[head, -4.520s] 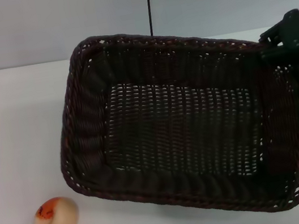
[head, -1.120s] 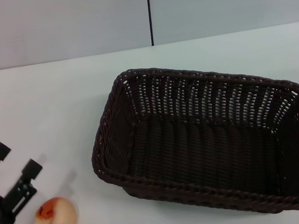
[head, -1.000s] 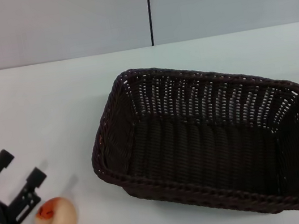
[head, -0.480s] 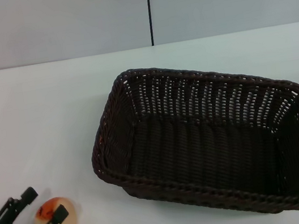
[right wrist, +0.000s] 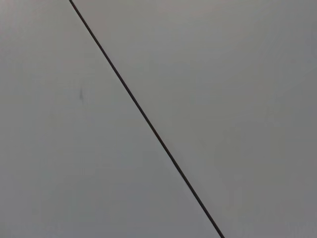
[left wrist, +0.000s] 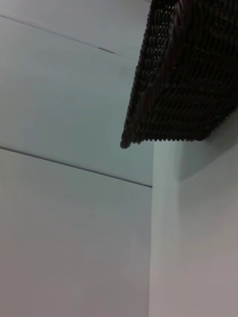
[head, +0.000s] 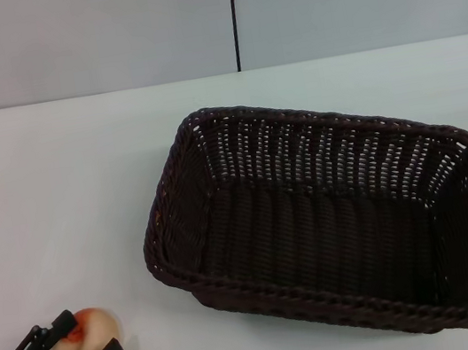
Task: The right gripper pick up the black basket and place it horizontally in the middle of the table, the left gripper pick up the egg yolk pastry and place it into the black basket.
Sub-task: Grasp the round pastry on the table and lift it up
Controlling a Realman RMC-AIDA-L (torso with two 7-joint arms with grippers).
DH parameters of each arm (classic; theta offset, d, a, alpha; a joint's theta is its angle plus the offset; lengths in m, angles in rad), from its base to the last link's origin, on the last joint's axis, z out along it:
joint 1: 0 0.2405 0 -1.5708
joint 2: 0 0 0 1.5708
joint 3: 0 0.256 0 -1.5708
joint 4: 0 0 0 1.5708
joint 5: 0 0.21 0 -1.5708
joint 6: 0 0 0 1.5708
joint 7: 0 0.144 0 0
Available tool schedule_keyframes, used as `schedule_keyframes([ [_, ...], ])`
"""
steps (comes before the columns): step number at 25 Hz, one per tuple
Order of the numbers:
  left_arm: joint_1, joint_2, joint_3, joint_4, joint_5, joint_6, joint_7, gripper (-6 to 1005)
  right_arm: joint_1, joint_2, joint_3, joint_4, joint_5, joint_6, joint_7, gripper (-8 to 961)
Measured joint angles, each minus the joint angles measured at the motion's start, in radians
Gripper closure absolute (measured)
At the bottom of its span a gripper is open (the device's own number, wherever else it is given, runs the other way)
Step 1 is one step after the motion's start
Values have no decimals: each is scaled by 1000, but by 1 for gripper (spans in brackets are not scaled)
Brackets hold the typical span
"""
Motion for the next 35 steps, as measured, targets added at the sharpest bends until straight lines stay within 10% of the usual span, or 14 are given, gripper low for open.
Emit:
schedule_keyframes([
  [12,-15,2,25,0,11,-40,0,248,3,7,-4,0,0,15,0,595],
  [23,-19,2,25,0,15,-57,-1,697,3,10,-7,0,-6,30,0,593],
  [35,-20,4,-93,-12,-6,70,-17,914,3,11,-6,1,-7,33,0,594],
])
